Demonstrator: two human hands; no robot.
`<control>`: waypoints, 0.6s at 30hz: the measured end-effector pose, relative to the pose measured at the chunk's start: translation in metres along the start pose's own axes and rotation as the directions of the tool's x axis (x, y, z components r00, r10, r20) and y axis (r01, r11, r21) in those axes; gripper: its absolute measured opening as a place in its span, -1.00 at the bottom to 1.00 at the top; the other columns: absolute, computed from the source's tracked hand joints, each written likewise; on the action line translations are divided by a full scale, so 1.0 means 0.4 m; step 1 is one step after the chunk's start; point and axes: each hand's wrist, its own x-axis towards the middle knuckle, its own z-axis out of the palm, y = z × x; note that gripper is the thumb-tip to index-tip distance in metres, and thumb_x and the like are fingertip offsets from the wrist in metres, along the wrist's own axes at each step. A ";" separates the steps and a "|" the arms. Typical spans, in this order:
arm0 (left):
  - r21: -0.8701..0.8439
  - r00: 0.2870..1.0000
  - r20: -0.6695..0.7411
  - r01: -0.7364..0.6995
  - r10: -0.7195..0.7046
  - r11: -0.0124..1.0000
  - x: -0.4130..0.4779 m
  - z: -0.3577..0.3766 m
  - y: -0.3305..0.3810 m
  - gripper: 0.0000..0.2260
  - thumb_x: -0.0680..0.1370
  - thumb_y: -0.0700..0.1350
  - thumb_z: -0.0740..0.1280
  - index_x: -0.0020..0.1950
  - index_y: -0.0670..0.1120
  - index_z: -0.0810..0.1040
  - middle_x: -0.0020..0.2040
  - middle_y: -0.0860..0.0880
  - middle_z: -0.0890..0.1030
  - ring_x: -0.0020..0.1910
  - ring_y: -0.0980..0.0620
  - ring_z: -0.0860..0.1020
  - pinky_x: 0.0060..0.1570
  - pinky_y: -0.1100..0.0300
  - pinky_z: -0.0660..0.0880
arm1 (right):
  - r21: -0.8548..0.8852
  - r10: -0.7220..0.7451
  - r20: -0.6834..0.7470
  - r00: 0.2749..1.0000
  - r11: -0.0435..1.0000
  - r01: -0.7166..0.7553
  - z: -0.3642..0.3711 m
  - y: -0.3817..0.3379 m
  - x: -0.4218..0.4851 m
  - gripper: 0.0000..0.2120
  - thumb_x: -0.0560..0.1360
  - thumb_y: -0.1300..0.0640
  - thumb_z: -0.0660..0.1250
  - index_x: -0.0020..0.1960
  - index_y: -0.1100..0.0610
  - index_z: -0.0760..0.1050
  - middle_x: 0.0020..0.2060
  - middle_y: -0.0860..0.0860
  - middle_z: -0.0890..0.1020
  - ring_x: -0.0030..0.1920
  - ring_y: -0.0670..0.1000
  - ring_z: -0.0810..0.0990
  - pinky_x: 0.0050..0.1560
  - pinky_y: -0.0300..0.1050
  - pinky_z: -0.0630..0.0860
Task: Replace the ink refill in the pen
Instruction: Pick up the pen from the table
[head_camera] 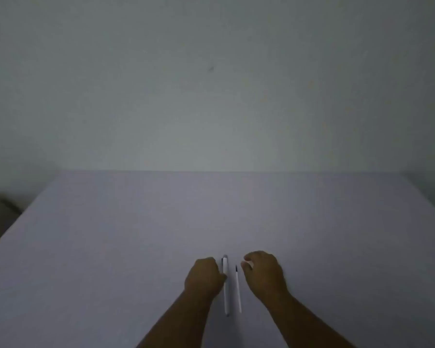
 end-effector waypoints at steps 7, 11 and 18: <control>-0.127 0.988 0.094 0.131 -0.119 0.983 0.010 0.075 -0.014 -0.71 0.42 0.03 0.41 0.00 -0.16 0.59 -0.06 -0.10 0.62 -0.18 0.01 0.54 -0.22 0.24 0.42 | 0.025 0.031 0.017 0.999 0.999 -0.032 0.059 0.023 0.009 -0.78 0.53 0.03 0.21 0.02 0.09 0.58 -0.01 0.02 0.63 0.07 0.05 0.53 0.03 -0.08 0.52; -0.145 0.985 0.085 0.158 -0.147 0.977 0.016 0.084 -0.020 -0.80 0.42 -0.01 0.40 -0.26 -0.10 0.47 -0.30 0.00 0.50 -0.31 0.06 0.49 -0.38 0.32 0.37 | 0.038 0.053 0.035 0.998 0.998 -0.054 0.071 0.025 0.012 -0.79 0.53 0.03 0.21 -0.04 0.09 0.58 -0.07 0.02 0.63 0.03 0.04 0.52 -0.01 -0.10 0.49; -0.290 0.993 0.089 0.106 -0.083 0.951 0.008 0.058 -0.030 -0.80 0.43 -0.05 0.39 -0.37 -0.07 0.51 -0.42 0.03 0.50 -0.45 0.13 0.47 -0.40 0.34 0.45 | 0.173 0.147 0.095 0.985 0.972 -0.162 0.063 -0.004 0.021 -0.77 0.54 0.02 0.22 -0.12 0.11 0.58 -0.16 0.04 0.63 -0.14 0.00 0.55 -0.11 -0.11 0.50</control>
